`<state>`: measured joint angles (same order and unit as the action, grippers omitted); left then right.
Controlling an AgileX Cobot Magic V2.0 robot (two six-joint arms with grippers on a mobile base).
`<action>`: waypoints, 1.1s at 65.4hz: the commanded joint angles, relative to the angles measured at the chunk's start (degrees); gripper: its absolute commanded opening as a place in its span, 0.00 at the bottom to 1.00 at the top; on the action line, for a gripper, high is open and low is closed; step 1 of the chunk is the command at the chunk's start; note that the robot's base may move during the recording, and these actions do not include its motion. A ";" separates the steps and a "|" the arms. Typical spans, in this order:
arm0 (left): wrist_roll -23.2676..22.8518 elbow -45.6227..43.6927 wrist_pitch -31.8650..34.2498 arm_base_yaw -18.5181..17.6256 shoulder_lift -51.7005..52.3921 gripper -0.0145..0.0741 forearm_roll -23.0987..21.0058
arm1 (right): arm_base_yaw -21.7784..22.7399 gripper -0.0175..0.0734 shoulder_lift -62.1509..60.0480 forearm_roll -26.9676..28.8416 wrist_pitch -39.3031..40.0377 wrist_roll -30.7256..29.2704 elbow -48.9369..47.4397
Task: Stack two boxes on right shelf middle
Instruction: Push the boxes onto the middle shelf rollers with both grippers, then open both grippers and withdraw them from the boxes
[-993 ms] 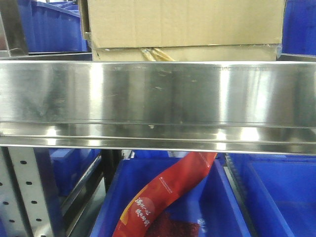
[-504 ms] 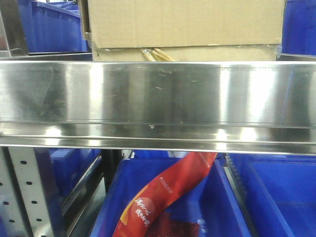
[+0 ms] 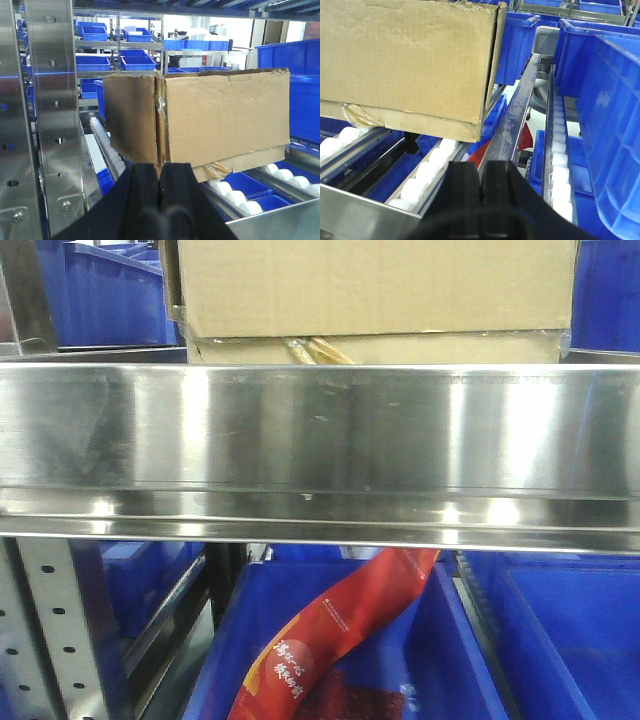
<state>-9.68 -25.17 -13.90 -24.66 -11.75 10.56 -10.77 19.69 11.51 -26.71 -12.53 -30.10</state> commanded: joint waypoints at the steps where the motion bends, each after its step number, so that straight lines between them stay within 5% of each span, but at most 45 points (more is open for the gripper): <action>1: 0.10 -0.01 1.37 -0.06 0.25 0.04 0.14 | 0.24 0.01 -0.33 -0.57 1.49 -0.40 0.21; 17: 0.10 0.84 1.20 1.32 0.95 0.04 0.14 | 0.24 0.01 -0.33 -0.57 1.49 -0.40 0.21; 47: 0.10 16.62 2.24 24.82 11.75 0.04 -6.39 | 0.24 0.01 -0.33 -0.57 1.49 -0.40 0.21; 62: 0.10 25.17 11.77 25.63 11.75 0.04 -6.38 | 0.24 0.01 -0.33 -0.57 1.49 -0.40 0.21; 72: 0.10 25.17 10.76 25.63 11.75 0.04 -6.38 | 0.24 0.01 -0.33 -0.57 1.49 -0.40 0.21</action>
<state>-9.68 0.04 -5.40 0.66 -0.29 4.52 -10.77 19.69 11.51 -26.61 -12.53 -30.10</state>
